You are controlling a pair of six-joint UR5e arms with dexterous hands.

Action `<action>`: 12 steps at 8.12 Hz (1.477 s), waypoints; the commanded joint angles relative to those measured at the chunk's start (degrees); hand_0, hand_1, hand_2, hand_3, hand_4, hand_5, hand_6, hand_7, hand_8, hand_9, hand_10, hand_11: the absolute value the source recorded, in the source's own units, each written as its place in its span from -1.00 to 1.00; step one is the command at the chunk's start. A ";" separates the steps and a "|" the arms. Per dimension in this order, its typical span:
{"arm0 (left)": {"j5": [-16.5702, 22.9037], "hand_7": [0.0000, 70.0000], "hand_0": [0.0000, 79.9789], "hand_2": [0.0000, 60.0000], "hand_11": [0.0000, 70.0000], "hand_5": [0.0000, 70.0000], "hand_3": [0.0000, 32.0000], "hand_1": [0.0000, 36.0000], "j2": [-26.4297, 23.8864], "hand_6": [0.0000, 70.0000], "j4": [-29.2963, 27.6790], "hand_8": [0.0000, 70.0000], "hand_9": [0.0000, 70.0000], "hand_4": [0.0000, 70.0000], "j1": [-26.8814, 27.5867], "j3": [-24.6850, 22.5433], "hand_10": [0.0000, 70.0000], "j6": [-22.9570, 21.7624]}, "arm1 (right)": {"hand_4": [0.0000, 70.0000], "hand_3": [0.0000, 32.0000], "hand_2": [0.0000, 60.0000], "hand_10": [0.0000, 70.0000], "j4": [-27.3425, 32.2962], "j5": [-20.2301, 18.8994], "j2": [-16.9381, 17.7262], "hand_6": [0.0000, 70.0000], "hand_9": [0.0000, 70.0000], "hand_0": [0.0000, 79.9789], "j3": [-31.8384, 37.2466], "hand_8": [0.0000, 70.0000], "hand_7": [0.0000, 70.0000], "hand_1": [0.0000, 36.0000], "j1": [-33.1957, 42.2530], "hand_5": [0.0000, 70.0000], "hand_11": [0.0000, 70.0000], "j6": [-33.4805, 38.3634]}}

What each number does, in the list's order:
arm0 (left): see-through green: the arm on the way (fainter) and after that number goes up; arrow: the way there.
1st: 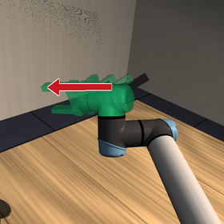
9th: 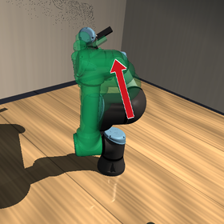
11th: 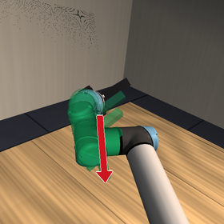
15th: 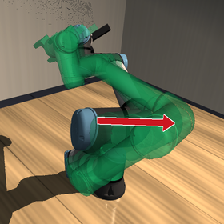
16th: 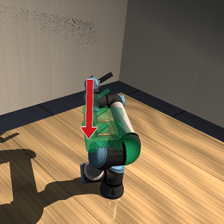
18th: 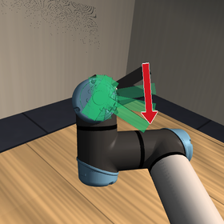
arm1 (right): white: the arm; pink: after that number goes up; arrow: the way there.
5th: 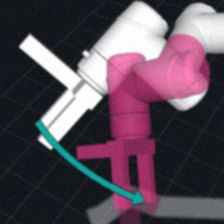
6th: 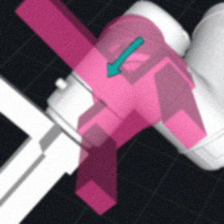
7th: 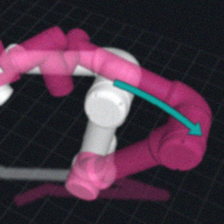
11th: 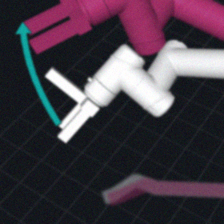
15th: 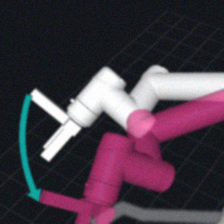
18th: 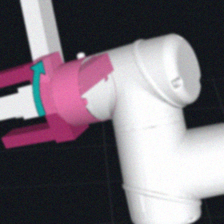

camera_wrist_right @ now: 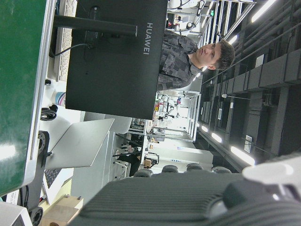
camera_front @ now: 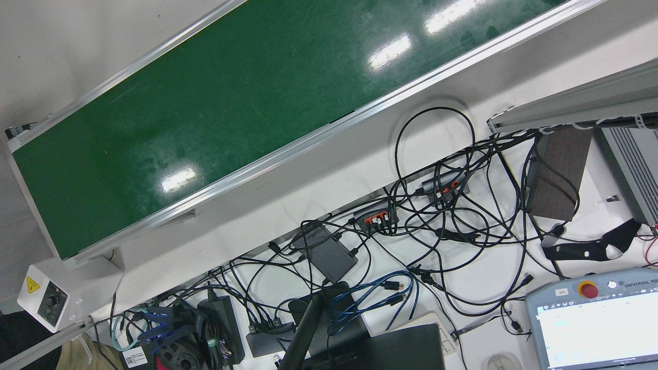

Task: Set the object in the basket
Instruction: 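Lift the bottle off the belt and carry it over the pink tray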

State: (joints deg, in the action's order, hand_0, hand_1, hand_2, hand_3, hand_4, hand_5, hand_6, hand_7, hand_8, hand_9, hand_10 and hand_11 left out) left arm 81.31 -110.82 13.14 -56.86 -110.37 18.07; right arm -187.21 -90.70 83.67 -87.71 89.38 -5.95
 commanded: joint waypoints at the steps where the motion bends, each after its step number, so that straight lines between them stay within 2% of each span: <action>1: 0.17 1.00 0.16 1.00 1.00 1.00 -1.00 0.76 -2.89 0.03 6.52 0.30 0.91 -0.21 9.88 -6.95 0.63 6.16 | -1.00 -1.00 -1.00 -1.00 0.00 0.00 0.00 -1.00 -1.00 -1.00 0.00 -1.00 -1.00 -1.00 0.00 -1.00 -1.00 0.06; 3: 0.08 0.99 0.15 1.00 1.00 1.00 -1.00 0.73 -11.66 -0.06 13.02 0.23 0.82 -0.24 20.68 -7.32 0.59 9.68 | -1.00 -1.00 -1.00 -1.00 0.00 0.00 0.00 -1.00 -1.00 -1.00 0.00 -1.00 -1.00 -1.00 0.00 -1.00 -1.00 0.06; 5: -0.71 0.89 0.13 1.00 1.00 0.99 -1.00 0.63 -18.61 -0.14 18.22 0.12 0.67 -0.29 27.73 -7.23 0.51 14.96 | -1.00 -1.00 -1.00 -1.00 0.00 0.00 0.00 -1.00 -1.00 -1.00 0.00 -1.00 -1.00 -1.00 0.00 -1.00 -1.00 -0.02; 7: -3.59 0.79 0.04 1.00 1.00 0.83 -1.00 0.51 -18.83 -0.21 18.59 0.00 0.53 -0.32 31.80 -6.53 0.41 16.38 | -1.00 -1.00 -1.00 -1.00 0.00 0.00 0.00 -1.00 -1.00 -1.00 0.00 -1.00 -1.00 -1.00 0.00 -1.00 -1.00 0.06; 8: -3.87 0.09 -0.04 1.00 0.50 0.13 -1.00 0.16 -18.12 -0.60 18.24 -0.43 -0.04 -0.54 31.72 -6.18 0.05 16.47 | -1.00 -1.00 -1.00 -1.00 0.09 0.00 0.00 -1.00 -1.00 -1.00 0.00 -1.00 -1.00 -1.00 0.00 -1.00 -1.00 0.06; 9: -3.88 -0.43 -0.06 0.73 0.22 -0.23 -1.00 -0.11 -16.73 -0.81 16.50 -0.72 -0.48 -0.79 31.72 -5.91 -0.17 16.47 | -1.00 -1.00 -1.00 -1.00 0.00 0.00 0.00 -1.00 -1.00 -1.00 0.00 -1.00 -1.00 -1.00 0.00 -1.00 -1.00 0.06; 10: -3.79 -0.75 -0.02 0.25 -0.10 -0.36 -1.00 -0.20 -15.06 -0.92 13.52 -0.86 -0.73 -0.93 31.72 -5.30 -0.41 16.30 | -1.00 -1.00 -1.00 -1.00 0.09 0.00 0.00 -1.00 -1.00 -1.00 0.00 -1.00 -1.00 -1.00 0.00 -1.00 -1.00 0.06; 11: -3.44 -0.85 0.04 -0.04 -0.52 -0.54 -1.00 -0.21 -14.35 -0.97 12.10 -0.93 -0.84 -0.99 31.81 -5.21 -0.70 16.30 | -1.00 -1.00 -1.00 -1.00 0.00 0.00 0.00 -1.00 -1.00 -1.00 0.00 -1.00 -1.00 -1.00 0.00 -1.00 -1.00 -0.02; 12: -2.39 -0.89 0.09 -0.21 -0.61 -0.63 -1.00 -0.21 -14.08 -0.98 10.09 -0.99 -0.93 -1.00 31.90 -5.21 -0.76 16.12 | -1.00 -1.00 -1.00 -1.00 0.00 0.00 0.00 -1.00 -1.00 -1.00 0.00 -1.00 -1.00 -1.00 0.00 -1.00 -1.00 0.06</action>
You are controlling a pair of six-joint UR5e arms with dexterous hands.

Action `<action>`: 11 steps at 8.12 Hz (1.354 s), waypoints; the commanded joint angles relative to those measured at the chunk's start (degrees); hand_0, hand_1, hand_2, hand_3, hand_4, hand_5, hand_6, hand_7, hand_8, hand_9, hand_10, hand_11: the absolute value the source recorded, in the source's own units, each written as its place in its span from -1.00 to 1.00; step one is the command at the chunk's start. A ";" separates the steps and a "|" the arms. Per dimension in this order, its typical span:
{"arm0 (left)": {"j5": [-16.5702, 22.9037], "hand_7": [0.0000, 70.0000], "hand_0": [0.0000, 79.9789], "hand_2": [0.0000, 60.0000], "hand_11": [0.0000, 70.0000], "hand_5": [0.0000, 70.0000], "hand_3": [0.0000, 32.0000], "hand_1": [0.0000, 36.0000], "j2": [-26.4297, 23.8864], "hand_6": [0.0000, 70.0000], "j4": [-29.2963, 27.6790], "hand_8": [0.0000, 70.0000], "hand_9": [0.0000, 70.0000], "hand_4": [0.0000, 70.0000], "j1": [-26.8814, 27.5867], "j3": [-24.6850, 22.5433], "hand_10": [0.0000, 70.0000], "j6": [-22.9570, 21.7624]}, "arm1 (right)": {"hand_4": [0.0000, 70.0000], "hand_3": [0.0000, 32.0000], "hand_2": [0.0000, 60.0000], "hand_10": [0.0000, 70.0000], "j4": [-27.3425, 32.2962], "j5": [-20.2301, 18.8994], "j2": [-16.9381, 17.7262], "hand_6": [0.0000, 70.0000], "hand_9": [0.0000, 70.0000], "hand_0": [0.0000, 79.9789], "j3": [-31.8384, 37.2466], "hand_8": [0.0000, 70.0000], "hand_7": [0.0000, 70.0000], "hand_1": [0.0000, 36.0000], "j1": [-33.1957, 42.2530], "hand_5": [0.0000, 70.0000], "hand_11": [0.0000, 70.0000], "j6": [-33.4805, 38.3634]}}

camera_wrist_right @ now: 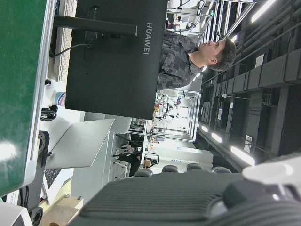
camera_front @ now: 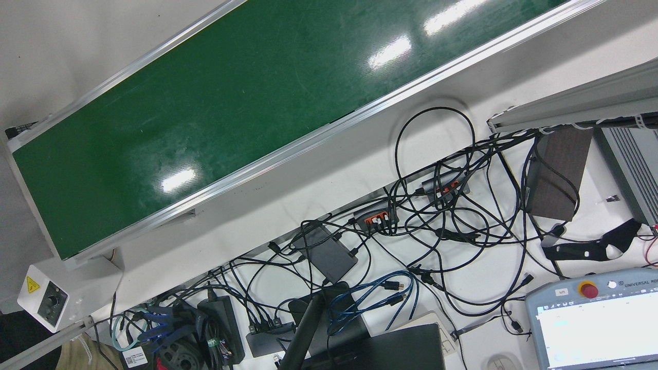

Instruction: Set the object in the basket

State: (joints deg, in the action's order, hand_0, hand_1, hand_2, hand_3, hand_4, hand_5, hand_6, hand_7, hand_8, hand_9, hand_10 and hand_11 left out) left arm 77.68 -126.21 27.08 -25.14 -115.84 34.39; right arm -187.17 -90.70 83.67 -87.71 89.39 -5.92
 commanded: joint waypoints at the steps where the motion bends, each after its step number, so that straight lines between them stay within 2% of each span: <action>1: 3.86 -0.92 0.14 -0.34 -0.61 -0.65 -1.00 -0.19 1.49 -0.98 -5.18 -1.00 -0.96 -1.00 0.18 0.18 -0.77 -0.38 | -1.00 -1.00 -1.00 -1.00 0.05 0.00 0.00 -1.00 -1.00 -1.00 0.00 -1.00 -1.00 -1.00 0.00 -1.00 -1.00 -0.05; 4: 4.94 -0.95 0.15 -0.54 -0.66 -0.69 -1.00 -0.22 1.49 -0.98 -5.55 -1.00 -0.98 -1.00 0.09 -0.09 -0.80 -0.47 | -1.00 -1.00 -1.00 -1.00 -0.04 0.00 0.00 -1.00 -1.00 -1.00 0.00 -1.00 -1.00 -1.00 0.00 -1.00 -1.00 0.03; 8: 5.03 -0.96 0.16 -0.51 -0.66 -0.69 -1.00 -0.18 1.32 -0.98 -5.46 -1.00 -0.99 -1.00 0.09 -0.09 -0.80 -0.73 | -1.00 -1.00 -1.00 -1.00 -0.04 0.00 0.00 -1.00 -1.00 -1.00 0.00 -1.00 -1.00 -1.00 0.00 -1.00 -1.00 -0.05; 11: 4.94 -0.97 0.17 -0.37 -0.62 -0.64 -1.00 -0.08 1.23 -0.97 -4.59 -1.00 -0.98 -1.00 0.09 -0.26 -0.77 -0.99 | -1.00 -1.00 -1.00 -1.00 -0.04 0.00 0.00 -1.00 -1.00 -1.00 0.00 -1.00 -1.00 -1.00 0.00 -1.00 -1.00 -0.05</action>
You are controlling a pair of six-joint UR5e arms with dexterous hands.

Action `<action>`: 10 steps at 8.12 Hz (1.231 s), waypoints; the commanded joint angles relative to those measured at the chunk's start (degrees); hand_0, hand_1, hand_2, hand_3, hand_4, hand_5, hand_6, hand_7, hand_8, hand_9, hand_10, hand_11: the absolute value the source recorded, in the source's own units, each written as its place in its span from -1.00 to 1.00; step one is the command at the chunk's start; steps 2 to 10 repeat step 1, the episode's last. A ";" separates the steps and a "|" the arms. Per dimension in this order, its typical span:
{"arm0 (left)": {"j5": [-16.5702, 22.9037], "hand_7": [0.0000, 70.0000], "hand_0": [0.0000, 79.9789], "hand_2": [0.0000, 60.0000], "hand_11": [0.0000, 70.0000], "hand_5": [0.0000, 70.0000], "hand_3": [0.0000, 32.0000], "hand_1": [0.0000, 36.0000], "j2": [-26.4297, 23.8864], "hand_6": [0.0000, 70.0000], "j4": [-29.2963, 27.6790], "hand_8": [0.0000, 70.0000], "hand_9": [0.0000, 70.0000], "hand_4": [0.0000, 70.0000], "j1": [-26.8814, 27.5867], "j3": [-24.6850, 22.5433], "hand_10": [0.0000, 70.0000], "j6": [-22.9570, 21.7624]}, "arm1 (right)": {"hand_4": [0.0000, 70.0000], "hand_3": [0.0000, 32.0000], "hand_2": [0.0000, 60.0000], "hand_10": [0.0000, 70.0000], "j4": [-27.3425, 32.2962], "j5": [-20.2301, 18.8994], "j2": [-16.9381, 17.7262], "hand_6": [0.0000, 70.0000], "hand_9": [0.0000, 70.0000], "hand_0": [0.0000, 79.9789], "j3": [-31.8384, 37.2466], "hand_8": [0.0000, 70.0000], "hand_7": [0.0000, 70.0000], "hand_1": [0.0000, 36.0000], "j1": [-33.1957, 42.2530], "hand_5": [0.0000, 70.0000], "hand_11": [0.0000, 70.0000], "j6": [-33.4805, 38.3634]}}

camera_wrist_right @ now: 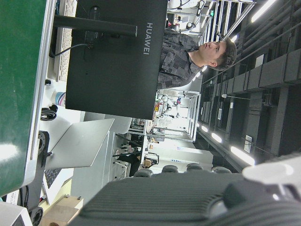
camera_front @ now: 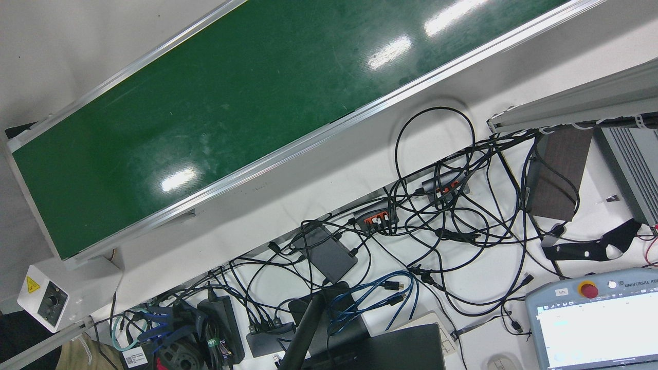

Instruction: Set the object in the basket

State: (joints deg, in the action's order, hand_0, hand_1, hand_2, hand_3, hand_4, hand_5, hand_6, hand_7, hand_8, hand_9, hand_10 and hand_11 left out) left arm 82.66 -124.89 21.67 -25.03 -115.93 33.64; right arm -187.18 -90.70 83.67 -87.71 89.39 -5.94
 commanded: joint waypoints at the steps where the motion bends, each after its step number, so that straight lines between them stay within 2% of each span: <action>1: -0.05 -0.97 0.17 -0.35 -0.62 -0.64 -1.00 -0.07 -0.09 -0.97 1.18 -1.00 -0.97 -1.00 -0.11 -0.18 -0.77 -0.94 | -1.00 -1.00 -1.00 -1.00 -0.03 0.00 0.00 -1.00 -1.00 -1.00 0.00 -1.00 -1.00 -1.00 0.00 -1.00 -1.00 0.06; 10: -0.05 -0.97 0.17 -0.35 -0.62 -0.64 -1.00 -0.07 -0.09 -0.97 1.18 -1.00 -0.97 -1.00 -0.11 -0.18 -0.77 -0.94 | -1.00 -1.00 -1.00 -1.00 -0.03 0.00 0.00 -1.00 -1.00 -1.00 0.00 -1.00 -1.00 -1.00 0.00 -1.00 -1.00 0.06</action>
